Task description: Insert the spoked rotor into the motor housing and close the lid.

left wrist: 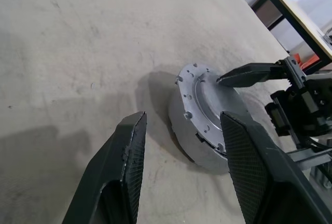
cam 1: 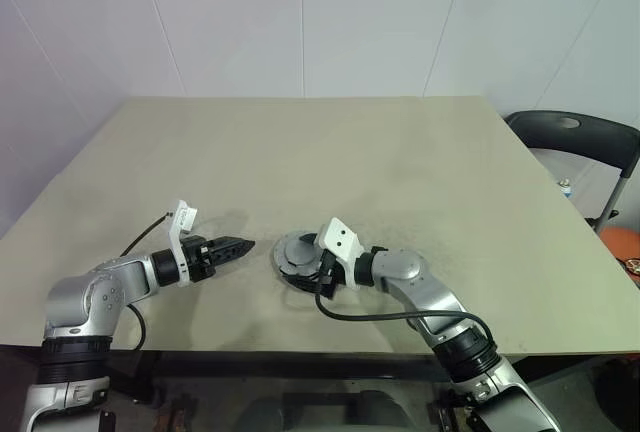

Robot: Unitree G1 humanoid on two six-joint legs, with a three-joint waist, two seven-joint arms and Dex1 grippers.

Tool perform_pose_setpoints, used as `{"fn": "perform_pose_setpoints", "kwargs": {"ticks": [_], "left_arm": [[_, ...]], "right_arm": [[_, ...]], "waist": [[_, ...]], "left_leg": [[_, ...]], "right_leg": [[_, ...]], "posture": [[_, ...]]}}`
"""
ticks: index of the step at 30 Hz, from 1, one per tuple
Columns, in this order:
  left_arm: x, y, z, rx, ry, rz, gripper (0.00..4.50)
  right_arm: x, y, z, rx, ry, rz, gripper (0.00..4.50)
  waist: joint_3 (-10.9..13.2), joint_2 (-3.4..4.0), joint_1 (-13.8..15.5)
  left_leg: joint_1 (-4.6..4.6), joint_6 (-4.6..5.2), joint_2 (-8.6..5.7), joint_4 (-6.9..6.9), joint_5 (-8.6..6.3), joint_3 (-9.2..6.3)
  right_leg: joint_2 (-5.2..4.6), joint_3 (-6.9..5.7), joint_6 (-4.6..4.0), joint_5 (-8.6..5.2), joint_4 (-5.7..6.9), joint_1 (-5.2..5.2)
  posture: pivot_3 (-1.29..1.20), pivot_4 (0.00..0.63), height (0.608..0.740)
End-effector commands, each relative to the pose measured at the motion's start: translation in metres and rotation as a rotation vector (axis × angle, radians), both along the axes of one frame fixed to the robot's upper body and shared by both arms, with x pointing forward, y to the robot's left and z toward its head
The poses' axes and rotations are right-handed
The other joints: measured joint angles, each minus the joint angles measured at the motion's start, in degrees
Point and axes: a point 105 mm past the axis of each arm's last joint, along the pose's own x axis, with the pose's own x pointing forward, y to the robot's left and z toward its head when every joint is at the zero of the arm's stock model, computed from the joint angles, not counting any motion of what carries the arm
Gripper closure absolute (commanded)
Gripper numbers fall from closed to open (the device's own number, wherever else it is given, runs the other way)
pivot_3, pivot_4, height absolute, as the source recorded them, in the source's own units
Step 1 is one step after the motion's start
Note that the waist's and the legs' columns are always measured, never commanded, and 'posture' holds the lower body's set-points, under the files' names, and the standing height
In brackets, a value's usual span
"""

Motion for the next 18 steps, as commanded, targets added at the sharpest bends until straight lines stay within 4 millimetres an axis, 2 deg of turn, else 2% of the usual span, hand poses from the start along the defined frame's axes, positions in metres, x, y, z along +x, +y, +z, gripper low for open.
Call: {"fn": "perform_pose_setpoints", "kwargs": {"ticks": [1, 11, 18], "left_arm": [[0.004, -0.003, 0.008, -0.004, -0.045, -0.009, 2.07], [0.003, -0.001, 0.008, -0.008, -0.046, 0.003, 2.07], [0.003, -0.002, 0.007, -0.008, -0.048, 0.007, 2.07]], "right_arm": [[0.004, 0.003, 0.014, 0.024, -0.038, -0.002, 0.04], [0.015, 0.008, 0.035, 0.090, -0.124, -0.042, 0.04], [0.015, 0.009, 0.022, 0.044, -0.108, -0.023, 0.04]], "waist": [[0.00, 0.00, -0.01], [0.01, 0.01, -0.04], [0.00, 0.01, -0.02]], "left_leg": [[-0.01, 0.00, 0.00, 0.00, 0.00, 0.00], [-0.04, 0.00, 0.00, 0.00, 0.00, 0.00], [-0.04, 0.00, 0.00, -0.02, 0.00, 0.00]], "right_leg": [[0.00, 0.00, 0.00, 0.00, 0.00, 0.00], [0.00, 0.00, 0.00, 0.00, -0.01, -0.04], [0.00, 0.00, 0.00, 0.00, -0.01, -0.04]], "posture": [[0.00, 0.000, 0.740], [0.00, 0.000, 0.740], [0.00, 0.000, 0.740]]}}
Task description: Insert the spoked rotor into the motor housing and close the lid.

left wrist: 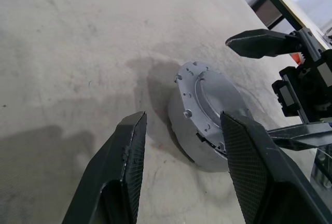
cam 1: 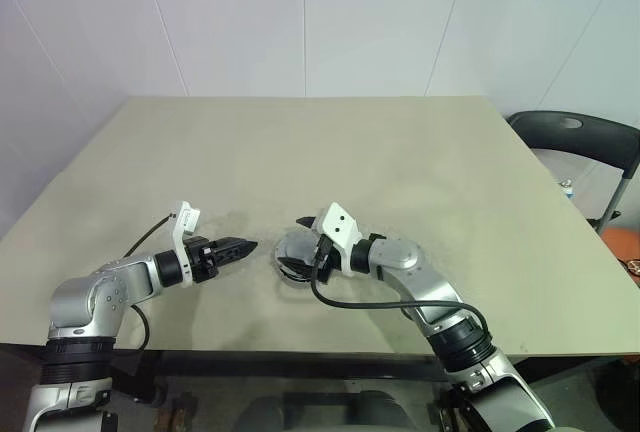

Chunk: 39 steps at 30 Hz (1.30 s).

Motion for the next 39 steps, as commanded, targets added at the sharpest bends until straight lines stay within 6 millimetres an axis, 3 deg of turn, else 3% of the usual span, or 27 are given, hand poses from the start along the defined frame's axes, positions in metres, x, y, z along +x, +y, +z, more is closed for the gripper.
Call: {"fn": "perform_pose_setpoints", "kwargs": {"ticks": [1, 6, 21, 24, 26, 32, 39], "left_arm": [[0.003, 0.000, 0.009, -0.010, -0.044, 0.008, 2.07], [0.001, 0.001, 0.007, -0.008, -0.040, 0.012, 2.07], [0.002, -0.002, 0.006, -0.013, -0.048, 0.020, 2.07], [0.002, -0.001, 0.005, -0.013, -0.046, 0.023, 2.07], [0.003, 0.000, 0.006, -0.012, -0.048, 0.026, 2.07], [0.002, -0.001, 0.008, -0.016, -0.052, 0.021, 2.07], [-0.002, -0.006, 0.015, -0.022, -0.070, -0.028, 2.07]], "right_arm": [[0.003, 0.002, 0.002, 0.001, -0.015, 0.005, 0.04], [0.003, -0.001, -0.008, -0.015, 0.008, -0.004, 0.04], [0.004, 0.001, -0.009, -0.022, 0.024, 0.008, 0.04], [0.003, 0.000, -0.010, -0.033, 0.015, 0.012, 0.62], [0.004, -0.001, -0.011, -0.041, 0.014, 0.004, 1.23], [0.009, -0.002, -0.011, -0.048, 0.011, -0.019, 1.23], [0.014, -0.009, 0.010, 0.016, 0.012, 0.018, 1.23]], "waist": [[0.00, 0.00, -0.02], [0.00, 0.00, -0.03], [0.00, 0.01, -0.03], [0.00, 0.01, -0.03], [0.00, 0.01, -0.05], [0.00, 0.00, -0.04], [0.01, 0.01, -0.04]], "left_leg": [[0.00, 0.00, 0.00, 0.00, 0.00, 0.00], [0.00, 0.00, 0.00, 0.00, 0.00, 0.00], [-0.01, 0.00, 0.00, 0.00, 0.00, 0.00], [0.00, 0.00, 0.00, 0.00, 0.00, 0.00], [0.00, 0.00, 0.00, 0.00, 0.00, 0.00], [0.01, 0.00, 0.00, 0.00, 0.00, 0.00], [-0.02, 0.00, 0.00, 0.00, 0.00, 0.00]], "right_leg": [[0.00, 0.00, 0.00, 0.00, 0.00, 0.00], [0.00, 0.00, 0.00, 0.00, 0.00, 0.00], [0.00, 0.00, 0.00, 0.00, 0.00, -0.01], [0.00, 0.00, 0.00, 0.00, 0.00, -0.01], [0.00, 0.00, 0.00, 0.00, 0.00, -0.01], [0.00, 0.00, 0.00, 0.00, 0.00, 0.00], [0.00, 0.00, -0.01, 0.00, 0.00, -0.02]], "posture": [[0.00, 0.000, 0.740], [0.00, 0.000, 0.740], [0.00, 0.000, 0.740], [0.00, 0.000, 0.740], [0.00, 0.000, 0.740], [0.00, 0.000, 0.740], [0.00, 0.000, 0.740]]}}
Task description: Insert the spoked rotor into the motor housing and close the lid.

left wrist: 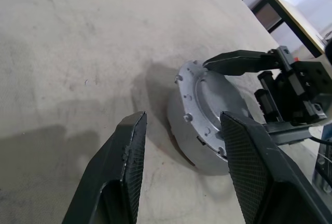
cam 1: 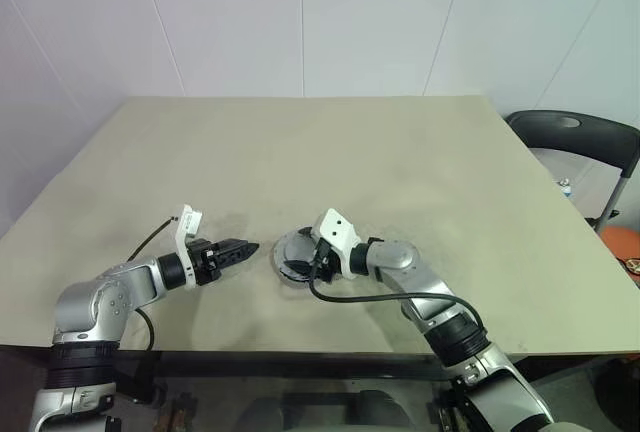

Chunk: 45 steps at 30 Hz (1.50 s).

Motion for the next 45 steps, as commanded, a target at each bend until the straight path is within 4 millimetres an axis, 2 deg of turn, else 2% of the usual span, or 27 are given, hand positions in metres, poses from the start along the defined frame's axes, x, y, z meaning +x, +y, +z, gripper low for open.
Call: {"fn": "perform_pose_setpoints", "kwargs": {"ticks": [1, 7, 17, 25, 39, 45], "left_arm": [[-0.001, -0.003, 0.017, -0.005, -0.060, -0.040, 2.07], [-0.005, -0.004, 0.013, 0.000, -0.054, -0.057, 2.07], [-0.006, -0.002, 0.009, 0.000, -0.045, -0.041, 2.07], [-0.007, -0.001, 0.008, -0.002, -0.043, -0.033, 2.07], [-0.008, -0.005, 0.010, -0.006, -0.047, -0.044, 2.07], [-0.009, -0.006, 0.009, -0.009, -0.047, -0.048, 2.07]], "right_arm": [[0.006, -0.003, 0.030, 0.074, -0.059, 0.043, 1.23], [0.001, -0.008, 0.035, 0.079, -0.062, 0.101, 1.23], [-0.008, 0.000, 0.022, 0.032, -0.070, 0.129, 1.23], [-0.010, -0.002, 0.002, -0.042, -0.071, 0.139, 1.23], [-0.007, -0.007, 0.002, -0.034, -0.021, 0.144, 1.23], [-0.012, -0.011, -0.002, -0.067, 0.012, 0.199, 1.23]], "waist": [[0.00, 0.00, 0.02], [0.01, 0.01, 0.03], [0.01, 0.01, 0.04], [0.00, 0.01, -0.06], [0.00, 0.00, 0.00], [0.00, 0.00, 0.09]], "left_leg": [[0.00, 0.00, 0.00, 0.00, 0.00, 0.00], [-0.02, 0.00, -0.01, -0.01, 0.00, 0.00], [-0.01, 0.00, -0.01, -0.01, 0.00, 0.00], [0.02, 0.00, 0.00, -0.01, 0.00, 0.00], [0.04, 0.00, 0.00, 0.00, 0.00, 0.00], [0.03, 0.00, -0.01, 0.00, 0.00, 0.00]], "right_leg": [[0.00, 0.00, 0.00, 0.00, -0.01, 0.00], [-0.01, 0.00, 0.00, 0.00, -0.03, 0.00], [-0.01, 0.00, 0.00, 0.00, -0.02, 0.00], [0.00, 0.00, 0.00, 0.00, -0.01, 0.01], [0.00, 0.00, 0.00, 0.00, 0.00, 0.04], [-0.01, 0.00, 0.00, 0.00, -0.02, 0.04]], "posture": [[0.00, 0.000, 0.740], [0.00, 0.000, 0.740], [0.00, 0.000, 0.740], [0.00, 0.000, 0.740], [0.00, 0.000, 0.740], [0.00, 0.000, 0.740]]}}
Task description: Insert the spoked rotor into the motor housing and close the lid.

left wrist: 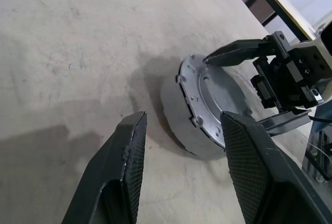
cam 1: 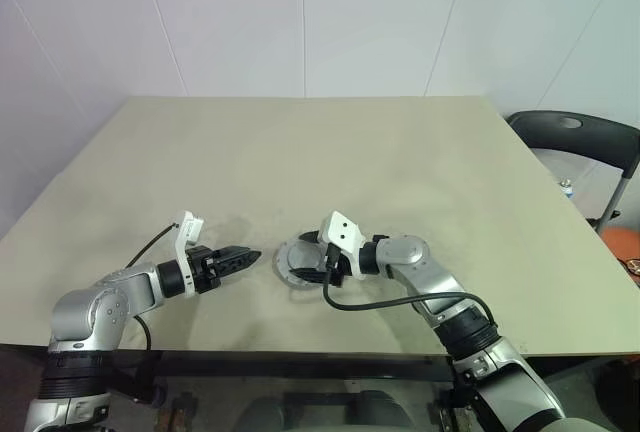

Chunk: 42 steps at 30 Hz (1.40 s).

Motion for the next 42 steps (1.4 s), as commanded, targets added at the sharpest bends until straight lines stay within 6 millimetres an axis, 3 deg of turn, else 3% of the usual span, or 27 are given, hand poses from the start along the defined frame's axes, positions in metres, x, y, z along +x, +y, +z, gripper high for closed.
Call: {"fn": "perform_pose_setpoints", "kwargs": {"ticks": [1, 9, 17, 23, 42], "left_arm": [[0.002, -0.003, 0.014, -0.011, -0.057, -0.016, 2.07], [0.002, -0.002, 0.014, -0.010, -0.058, -0.016, 2.07], [0.003, -0.002, 0.012, -0.008, -0.052, -0.011, 2.07], [0.004, -0.003, 0.011, -0.011, -0.052, -0.010, 2.07], [0.003, -0.003, 0.013, -0.015, -0.054, -0.005, 2.07]], "right_arm": [[-0.003, -0.001, -0.004, -0.034, -0.005, 0.037, 1.23], [-0.002, 0.008, -0.006, -0.033, -0.048, 0.023, 1.23], [0.012, 0.012, 0.017, 0.138, 0.068, -0.092, 1.23], [0.014, 0.011, 0.023, 0.142, 0.052, -0.099, 1.23], [0.003, 0.011, -0.001, 0.023, -0.015, -0.015, 1.23]], "waist": [[0.00, 0.00, 0.02], [-0.01, -0.01, -0.22], [0.00, -0.01, -0.36], [0.00, 0.00, -0.14], [0.00, 0.00, -0.26]], "left_leg": [[0.00, 0.00, 0.00, 0.00, 0.00, 0.00], [0.03, 0.00, 0.01, 0.00, 0.00, 0.00], [0.12, -0.03, 0.04, 0.01, 0.02, -0.04], [-0.02, -0.03, -0.01, 0.00, 0.02, -0.04], [0.00, -0.03, -0.02, -0.02, 0.01, -0.03]], "right_leg": [[0.00, 0.00, 0.00, 0.00, -0.01, 0.00], [0.01, 0.00, 0.00, 0.00, 0.03, 0.00], [0.10, 0.04, -0.02, 0.00, 0.14, 0.01], [0.03, 0.04, -0.01, 0.01, 0.04, -0.07], [0.04, 0.04, -0.01, 0.01, 0.04, -0.06]], "posture": [[0.00, 0.000, 0.740], [0.00, 0.000, 0.740], [0.00, 0.000, 0.740], [0.00, 0.000, 0.740], [0.00, 0.000, 0.740]]}}
